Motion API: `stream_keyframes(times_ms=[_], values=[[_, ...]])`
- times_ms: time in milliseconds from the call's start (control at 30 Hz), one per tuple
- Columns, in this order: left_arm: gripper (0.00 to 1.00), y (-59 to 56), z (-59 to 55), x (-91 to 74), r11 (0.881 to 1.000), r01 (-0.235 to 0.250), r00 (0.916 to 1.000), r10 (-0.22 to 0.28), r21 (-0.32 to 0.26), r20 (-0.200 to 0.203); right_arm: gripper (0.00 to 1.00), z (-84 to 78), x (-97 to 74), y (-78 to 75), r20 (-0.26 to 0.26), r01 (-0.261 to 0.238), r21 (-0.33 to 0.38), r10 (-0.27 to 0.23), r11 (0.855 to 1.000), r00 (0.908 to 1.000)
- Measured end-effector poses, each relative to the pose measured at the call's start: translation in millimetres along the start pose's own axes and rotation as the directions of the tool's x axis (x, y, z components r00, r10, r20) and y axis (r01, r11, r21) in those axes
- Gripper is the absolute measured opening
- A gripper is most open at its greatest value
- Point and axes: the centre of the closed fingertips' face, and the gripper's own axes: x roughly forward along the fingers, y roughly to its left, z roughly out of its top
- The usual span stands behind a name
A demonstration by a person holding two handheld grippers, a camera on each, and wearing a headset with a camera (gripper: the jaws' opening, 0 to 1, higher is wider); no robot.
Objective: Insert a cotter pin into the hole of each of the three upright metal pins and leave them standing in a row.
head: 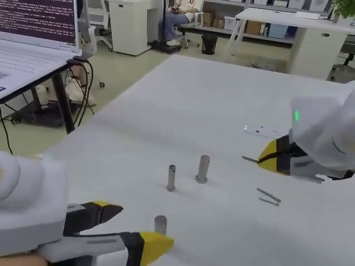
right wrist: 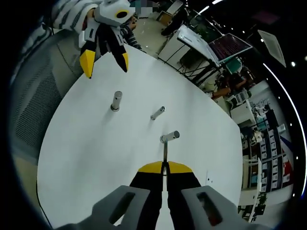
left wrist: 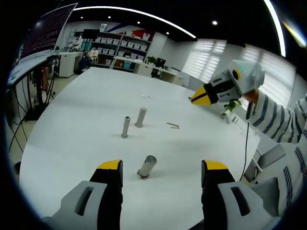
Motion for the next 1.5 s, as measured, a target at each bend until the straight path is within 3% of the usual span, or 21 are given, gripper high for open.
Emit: stream_keyframes(times_ms=[167, 300, 600, 767, 967, 1167, 1500], values=[[0.57, -12.9, 19.5, 6.6, 0.997, 0.065, 0.9961, -0.062, -0.046, 0.063, 0.0, 23.1, -10.0, 9.1, 0.042, 0.046, -0.058, -0.044, 0.997, 0.9982], [0.51, -26.7, 34.8, 12.9, 0.99, 0.126, 0.9872, -0.119, -0.067, 0.106, 0.0, 36.1, -12.8, 16.5, 0.065, 0.06, -0.085, -0.054, 0.995, 0.9964], [0.25, -64.8, 56.9, 22.8, 0.96, 0.274, 0.9501, -0.262, -0.054, 0.169, 0.0, 56.8, -14.2, 34.5, 0.095, 0.065, -0.143, -0.052, 0.988, 0.9941], [0.11, -75.6, 61.1, 24.9, 0.947, 0.317, 0.9346, -0.302, -0.057, 0.188, 0.0, 60.7, -13.9, 42.8, 0.097, 0.057, -0.166, -0.042, 0.985, 0.9944], [0.04, -79.5, 57.9, 28.1, 0.942, 0.33, 0.9323, -0.314, -0.067, 0.179, 0.0, 66.2, -14.8, 47.3, 0.103, 0.053, -0.184, -0.034, 0.981, 0.9941], [0.03, -79.1, 56.3, 29.4, 0.942, 0.329, 0.9332, -0.312, -0.069, 0.178, 0.0, 75.3, -15.0, 50.3, 0.135, 0.052, -0.181, -0.028, 0.982, 0.9905], [0.0, -77.8, 55.7, 28.8, 0.942, 0.33, 0.9321, -0.314, -0.067, 0.18, 0.0, 77.6, -17.9, 52.9, 0.137, 0.047, -0.196, -0.02, 0.98, 0.9904]])
